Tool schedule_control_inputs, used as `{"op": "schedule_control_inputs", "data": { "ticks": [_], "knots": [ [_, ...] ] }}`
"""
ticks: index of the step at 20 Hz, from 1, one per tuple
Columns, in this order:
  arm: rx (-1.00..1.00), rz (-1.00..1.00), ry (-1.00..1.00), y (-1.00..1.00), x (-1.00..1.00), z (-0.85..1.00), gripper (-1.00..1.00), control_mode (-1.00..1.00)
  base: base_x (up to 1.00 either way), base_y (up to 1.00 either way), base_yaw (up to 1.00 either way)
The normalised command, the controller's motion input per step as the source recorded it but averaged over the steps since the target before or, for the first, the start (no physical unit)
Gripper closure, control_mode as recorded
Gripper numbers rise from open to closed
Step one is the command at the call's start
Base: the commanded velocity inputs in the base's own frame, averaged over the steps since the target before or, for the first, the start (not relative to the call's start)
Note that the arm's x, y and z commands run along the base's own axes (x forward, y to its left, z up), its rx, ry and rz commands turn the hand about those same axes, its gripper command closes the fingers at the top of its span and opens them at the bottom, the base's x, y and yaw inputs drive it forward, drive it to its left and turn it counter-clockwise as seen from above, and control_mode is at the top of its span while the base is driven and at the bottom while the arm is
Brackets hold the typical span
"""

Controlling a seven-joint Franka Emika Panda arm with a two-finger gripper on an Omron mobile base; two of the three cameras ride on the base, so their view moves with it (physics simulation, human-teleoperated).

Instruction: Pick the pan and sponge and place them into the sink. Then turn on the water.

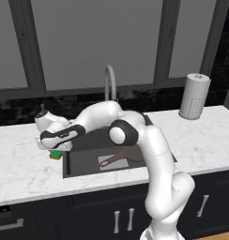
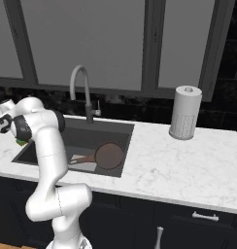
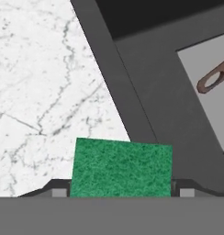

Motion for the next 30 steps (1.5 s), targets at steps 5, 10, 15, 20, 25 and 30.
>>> {"op": "schedule_control_inputs", "data": {
  "ticks": [5,10,15,20,25,30],
  "knots": [
    [-0.03,0.0,-0.05,0.0,0.0,-1.0,-1.0,-1.0,0.0,0.0,0.0],
    [0.0,0.01,-0.09,-0.06,-0.02,-1.0,1.0,-1.0,0.0,0.0,0.0],
    [0.0,0.0,-0.06,-0.33,-0.1,-1.0,1.0,-1.0,0.0,0.0,0.0],
    [0.01,-0.07,-0.04,-0.35,-0.01,-0.89,1.0,-1.0,0.0,0.0,0.0],
    [0.12,-0.1,-0.1,-0.31,0.0,-0.35,1.0,-1.0,0.0,0.0,0.0],
    [0.2,-0.13,-0.03,-0.48,-0.07,0.08,1.0,-1.0,0.0,0.0,0.0]
  ]
}}
